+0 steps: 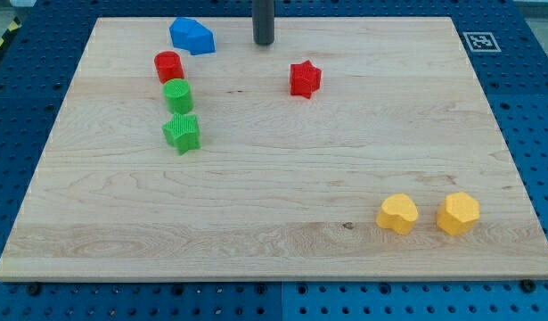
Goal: Slide the blue blocks towards the bottom center
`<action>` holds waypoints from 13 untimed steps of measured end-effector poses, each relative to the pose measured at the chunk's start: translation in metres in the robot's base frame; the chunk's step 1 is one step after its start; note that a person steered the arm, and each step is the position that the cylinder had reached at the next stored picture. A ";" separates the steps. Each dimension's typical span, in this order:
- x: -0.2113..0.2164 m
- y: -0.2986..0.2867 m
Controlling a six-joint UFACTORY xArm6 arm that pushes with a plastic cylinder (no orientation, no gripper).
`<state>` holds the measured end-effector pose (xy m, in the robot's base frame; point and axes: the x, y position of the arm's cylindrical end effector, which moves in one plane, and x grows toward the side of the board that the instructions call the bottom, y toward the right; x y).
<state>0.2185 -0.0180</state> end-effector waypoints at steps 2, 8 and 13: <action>-0.027 -0.014; -0.011 -0.189; 0.029 -0.099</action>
<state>0.2476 -0.1172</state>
